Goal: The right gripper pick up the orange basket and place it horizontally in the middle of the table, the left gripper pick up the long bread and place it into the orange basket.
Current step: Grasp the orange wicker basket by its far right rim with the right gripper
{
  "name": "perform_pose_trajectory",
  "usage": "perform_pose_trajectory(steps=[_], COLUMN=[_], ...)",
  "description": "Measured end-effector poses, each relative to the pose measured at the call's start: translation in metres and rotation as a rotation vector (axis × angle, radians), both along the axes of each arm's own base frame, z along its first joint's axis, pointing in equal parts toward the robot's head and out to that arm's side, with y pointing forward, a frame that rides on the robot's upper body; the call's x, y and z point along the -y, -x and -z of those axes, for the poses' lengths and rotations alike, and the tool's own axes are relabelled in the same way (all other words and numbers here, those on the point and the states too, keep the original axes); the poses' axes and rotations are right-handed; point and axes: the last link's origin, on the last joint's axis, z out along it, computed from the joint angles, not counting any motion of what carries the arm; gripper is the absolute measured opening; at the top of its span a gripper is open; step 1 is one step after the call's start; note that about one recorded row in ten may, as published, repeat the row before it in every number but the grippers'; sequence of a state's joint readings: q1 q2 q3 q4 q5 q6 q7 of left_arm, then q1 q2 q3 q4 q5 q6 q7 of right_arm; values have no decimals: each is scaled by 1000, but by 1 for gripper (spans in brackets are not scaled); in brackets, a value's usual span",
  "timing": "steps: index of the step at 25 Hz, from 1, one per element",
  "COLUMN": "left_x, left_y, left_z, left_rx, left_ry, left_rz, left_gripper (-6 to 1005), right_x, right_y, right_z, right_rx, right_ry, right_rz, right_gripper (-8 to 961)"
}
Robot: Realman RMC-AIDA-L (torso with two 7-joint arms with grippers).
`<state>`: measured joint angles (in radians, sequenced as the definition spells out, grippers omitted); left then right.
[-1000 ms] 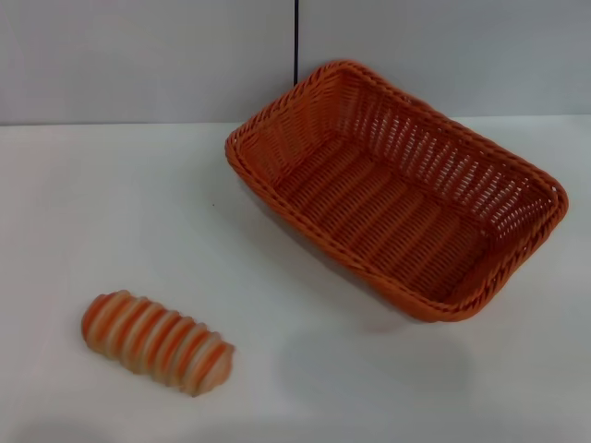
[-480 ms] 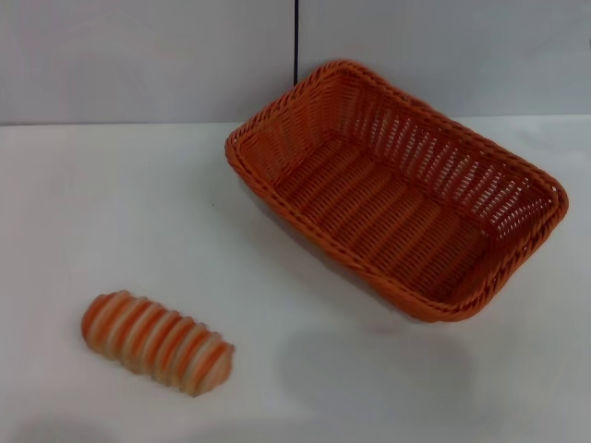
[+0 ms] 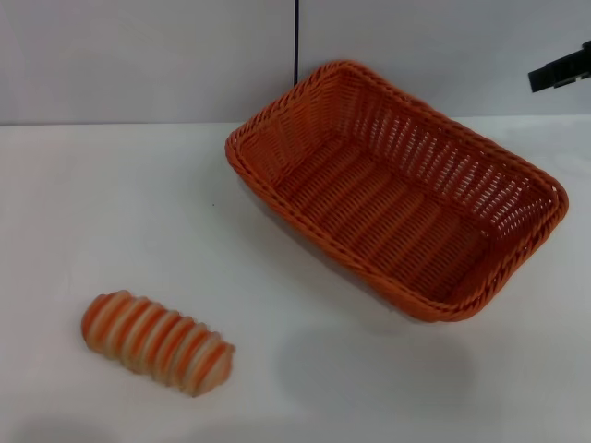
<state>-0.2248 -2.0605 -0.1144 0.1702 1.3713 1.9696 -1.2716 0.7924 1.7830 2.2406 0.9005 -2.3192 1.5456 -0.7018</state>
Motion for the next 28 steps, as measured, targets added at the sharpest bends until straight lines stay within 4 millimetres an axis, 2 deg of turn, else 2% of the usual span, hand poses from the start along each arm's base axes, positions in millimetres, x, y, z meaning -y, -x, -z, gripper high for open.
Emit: perform_pose_trajectory(steps=[16, 28], left_x=[1, 4], left_y=[1, 2], left_z=[0, 2], left_rx=[0, -3], left_ry=[2, 14], left_rz=[-5, -9], left_gripper=[825, 822], right_x=[11, 13], right_y=[-10, -17], right_z=[41, 58], right_rx=[-27, 14], right_ry=[78, 83], right_rz=[4, 3], right_gripper=[423, 423])
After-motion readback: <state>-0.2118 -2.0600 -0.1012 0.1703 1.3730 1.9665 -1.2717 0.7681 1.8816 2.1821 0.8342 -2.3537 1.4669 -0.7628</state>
